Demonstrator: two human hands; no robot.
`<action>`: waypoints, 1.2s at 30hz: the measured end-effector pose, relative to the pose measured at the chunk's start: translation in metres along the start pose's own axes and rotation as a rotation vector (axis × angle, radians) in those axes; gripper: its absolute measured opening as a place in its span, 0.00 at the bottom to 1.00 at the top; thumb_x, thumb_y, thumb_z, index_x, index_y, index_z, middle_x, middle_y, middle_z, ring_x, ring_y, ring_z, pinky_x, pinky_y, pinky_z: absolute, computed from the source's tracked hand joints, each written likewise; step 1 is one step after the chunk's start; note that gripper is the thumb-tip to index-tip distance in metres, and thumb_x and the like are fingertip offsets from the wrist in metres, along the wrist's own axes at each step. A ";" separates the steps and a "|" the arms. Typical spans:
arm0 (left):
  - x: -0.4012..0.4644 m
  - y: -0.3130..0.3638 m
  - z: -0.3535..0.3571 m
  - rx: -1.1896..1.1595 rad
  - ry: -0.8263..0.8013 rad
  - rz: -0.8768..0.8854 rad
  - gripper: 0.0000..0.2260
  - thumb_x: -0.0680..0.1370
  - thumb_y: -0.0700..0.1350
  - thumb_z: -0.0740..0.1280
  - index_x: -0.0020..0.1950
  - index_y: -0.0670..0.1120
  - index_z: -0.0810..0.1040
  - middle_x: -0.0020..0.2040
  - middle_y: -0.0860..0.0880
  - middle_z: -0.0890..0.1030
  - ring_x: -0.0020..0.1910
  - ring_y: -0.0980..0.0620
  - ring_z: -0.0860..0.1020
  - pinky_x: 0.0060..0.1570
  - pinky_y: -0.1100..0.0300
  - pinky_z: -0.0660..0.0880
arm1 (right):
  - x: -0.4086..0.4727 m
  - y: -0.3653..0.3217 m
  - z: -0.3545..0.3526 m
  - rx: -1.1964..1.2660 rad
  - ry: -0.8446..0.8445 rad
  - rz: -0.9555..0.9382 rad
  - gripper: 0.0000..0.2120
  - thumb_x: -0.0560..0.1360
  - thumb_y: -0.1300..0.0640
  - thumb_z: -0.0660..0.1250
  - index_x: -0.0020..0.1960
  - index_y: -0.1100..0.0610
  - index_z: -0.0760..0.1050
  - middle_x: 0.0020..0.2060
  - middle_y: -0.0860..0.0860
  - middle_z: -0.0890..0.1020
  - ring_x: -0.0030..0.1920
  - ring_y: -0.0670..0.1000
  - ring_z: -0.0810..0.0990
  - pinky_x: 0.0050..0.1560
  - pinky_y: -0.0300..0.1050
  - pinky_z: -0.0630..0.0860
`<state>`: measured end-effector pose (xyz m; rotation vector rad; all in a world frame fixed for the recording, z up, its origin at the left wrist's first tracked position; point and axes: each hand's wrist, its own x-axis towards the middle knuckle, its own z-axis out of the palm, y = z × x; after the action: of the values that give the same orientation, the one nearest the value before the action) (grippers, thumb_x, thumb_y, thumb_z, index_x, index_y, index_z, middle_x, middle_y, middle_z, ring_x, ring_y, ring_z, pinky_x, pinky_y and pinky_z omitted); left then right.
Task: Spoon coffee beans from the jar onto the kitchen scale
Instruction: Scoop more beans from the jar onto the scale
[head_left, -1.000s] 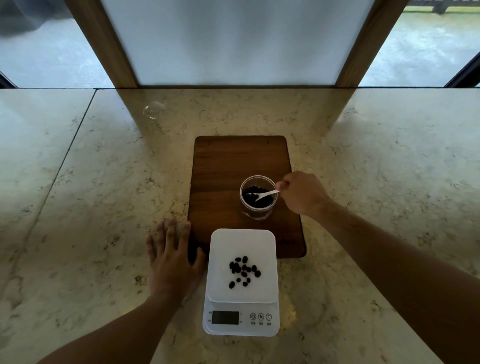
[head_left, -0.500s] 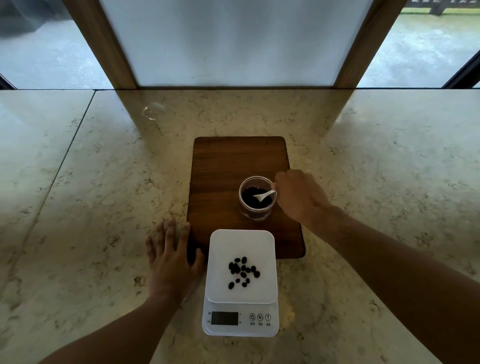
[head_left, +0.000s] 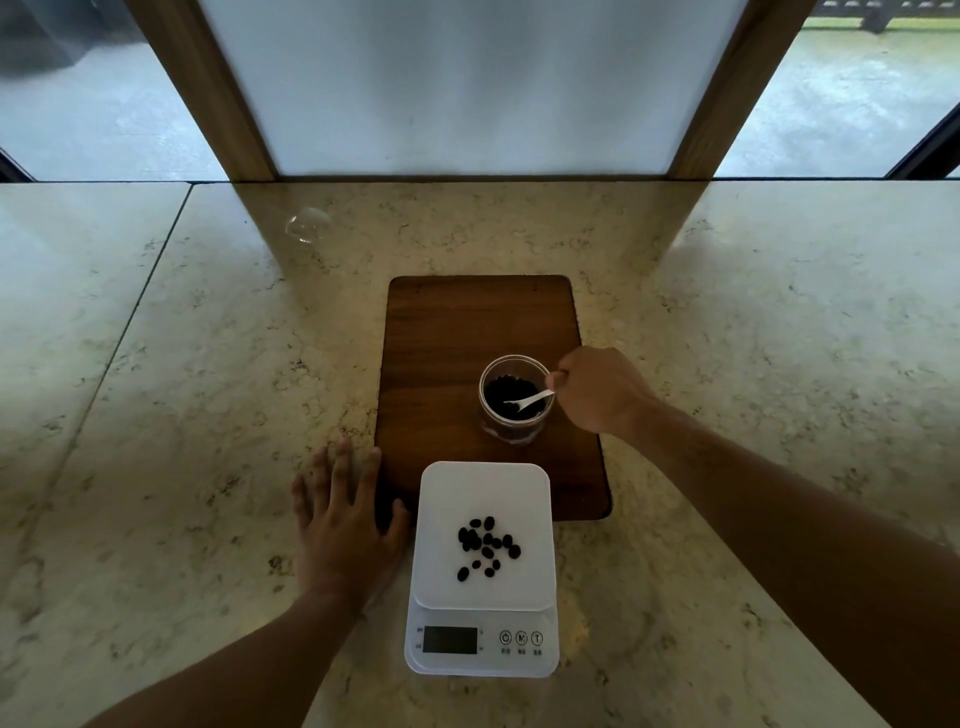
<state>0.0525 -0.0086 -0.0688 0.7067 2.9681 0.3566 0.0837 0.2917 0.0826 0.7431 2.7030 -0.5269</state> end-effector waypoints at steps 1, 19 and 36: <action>0.000 0.000 0.000 0.003 0.000 0.000 0.33 0.77 0.62 0.52 0.80 0.50 0.58 0.82 0.41 0.53 0.81 0.42 0.43 0.77 0.39 0.44 | 0.000 0.001 0.000 0.036 0.001 0.013 0.15 0.80 0.53 0.57 0.49 0.61 0.79 0.41 0.57 0.79 0.45 0.59 0.79 0.41 0.46 0.73; 0.000 -0.001 0.000 0.020 0.004 0.005 0.33 0.77 0.63 0.52 0.80 0.49 0.59 0.82 0.41 0.53 0.81 0.41 0.44 0.77 0.39 0.44 | -0.019 -0.020 -0.015 -0.239 0.348 -0.170 0.08 0.72 0.54 0.70 0.41 0.59 0.80 0.35 0.56 0.82 0.29 0.51 0.68 0.24 0.37 0.54; 0.001 -0.004 0.005 0.031 0.014 0.013 0.33 0.77 0.63 0.53 0.80 0.50 0.57 0.81 0.40 0.53 0.81 0.41 0.43 0.77 0.38 0.44 | -0.013 -0.017 -0.010 -0.270 0.380 -0.254 0.09 0.73 0.54 0.70 0.43 0.61 0.78 0.37 0.58 0.83 0.34 0.57 0.80 0.31 0.44 0.66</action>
<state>0.0507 -0.0108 -0.0747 0.7294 2.9903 0.3188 0.0832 0.2769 0.1009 0.4671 3.1582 -0.0673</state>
